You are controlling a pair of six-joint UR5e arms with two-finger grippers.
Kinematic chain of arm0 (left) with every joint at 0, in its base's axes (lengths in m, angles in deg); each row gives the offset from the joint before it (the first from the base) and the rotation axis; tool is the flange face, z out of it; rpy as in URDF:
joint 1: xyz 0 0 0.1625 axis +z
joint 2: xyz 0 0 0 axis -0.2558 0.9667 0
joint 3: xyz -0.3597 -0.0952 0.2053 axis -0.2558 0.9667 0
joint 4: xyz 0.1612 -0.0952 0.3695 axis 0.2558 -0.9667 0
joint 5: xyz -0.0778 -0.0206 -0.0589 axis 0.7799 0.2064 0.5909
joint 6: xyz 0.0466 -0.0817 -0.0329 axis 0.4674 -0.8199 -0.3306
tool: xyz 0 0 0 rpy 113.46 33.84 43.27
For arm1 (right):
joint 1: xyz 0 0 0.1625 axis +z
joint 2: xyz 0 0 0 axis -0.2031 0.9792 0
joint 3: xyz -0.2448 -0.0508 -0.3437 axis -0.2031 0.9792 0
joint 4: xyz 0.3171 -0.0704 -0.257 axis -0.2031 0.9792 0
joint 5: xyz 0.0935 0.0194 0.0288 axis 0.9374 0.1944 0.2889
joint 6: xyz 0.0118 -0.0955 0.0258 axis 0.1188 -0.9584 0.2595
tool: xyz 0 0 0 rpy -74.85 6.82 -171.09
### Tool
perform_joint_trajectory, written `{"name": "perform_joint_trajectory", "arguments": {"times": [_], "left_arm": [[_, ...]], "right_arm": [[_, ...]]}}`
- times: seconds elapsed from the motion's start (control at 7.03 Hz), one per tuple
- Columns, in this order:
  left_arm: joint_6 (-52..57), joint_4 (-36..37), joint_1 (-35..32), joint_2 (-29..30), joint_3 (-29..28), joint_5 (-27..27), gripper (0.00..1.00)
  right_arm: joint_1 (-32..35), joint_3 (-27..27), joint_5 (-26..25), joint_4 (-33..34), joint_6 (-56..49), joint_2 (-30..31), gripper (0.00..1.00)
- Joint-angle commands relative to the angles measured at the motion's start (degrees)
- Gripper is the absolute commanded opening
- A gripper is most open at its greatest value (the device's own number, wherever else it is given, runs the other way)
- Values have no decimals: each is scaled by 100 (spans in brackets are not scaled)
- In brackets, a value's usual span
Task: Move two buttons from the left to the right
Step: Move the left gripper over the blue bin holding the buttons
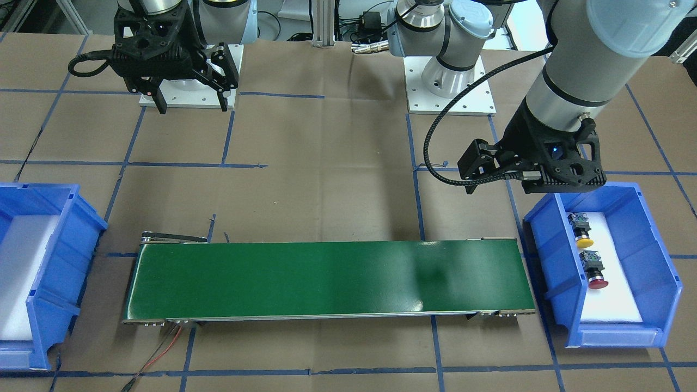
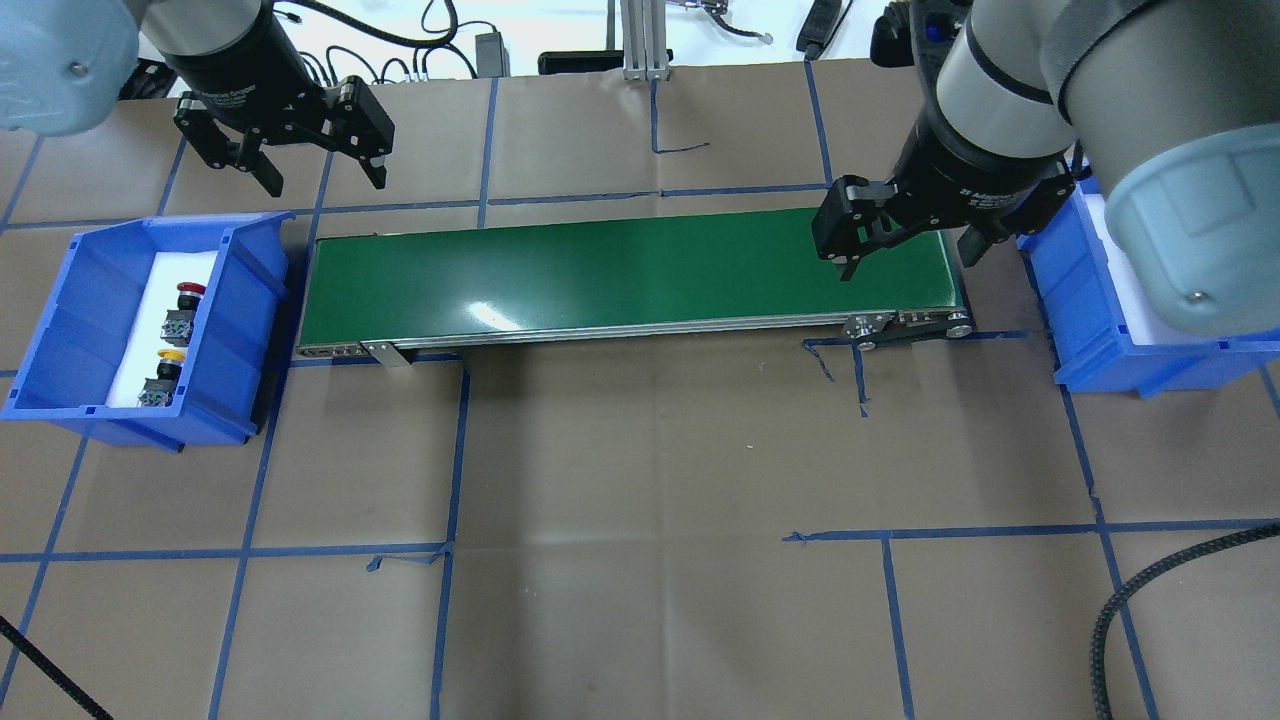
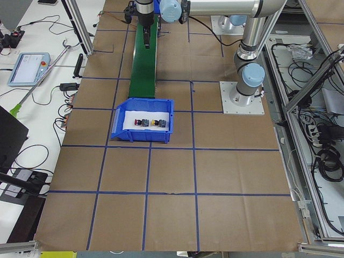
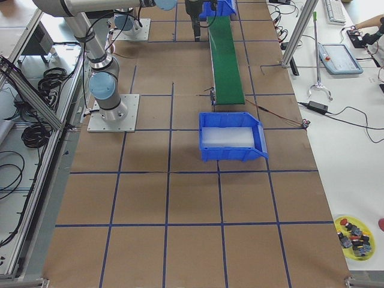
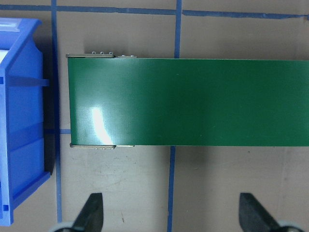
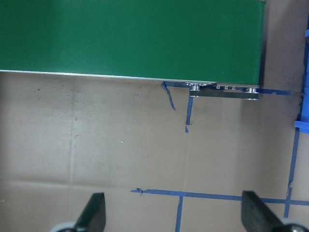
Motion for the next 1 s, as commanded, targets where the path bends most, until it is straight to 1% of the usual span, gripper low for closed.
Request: {"name": "perform_joint_trajectory", "arguments": {"times": [0.0,0.28,0.43,0.57,0.85], "left_arm": [[9,0,39,16,3,-20,100],[166,8,266,51,-6,-29,100],[767,26,598,60,-6,-12,100],[1078,26,1176,86,-6,23,100],[2393,-18,2240,112,29,-20,100]], "right_arm": [[7,7,2,20,-2,3,100],[16,15,10,20,-2,12,100],[16,24,19,29,-2,3,100],[16,33,10,29,-2,3,100],[16,42,36,29,-2,12,100]]}}
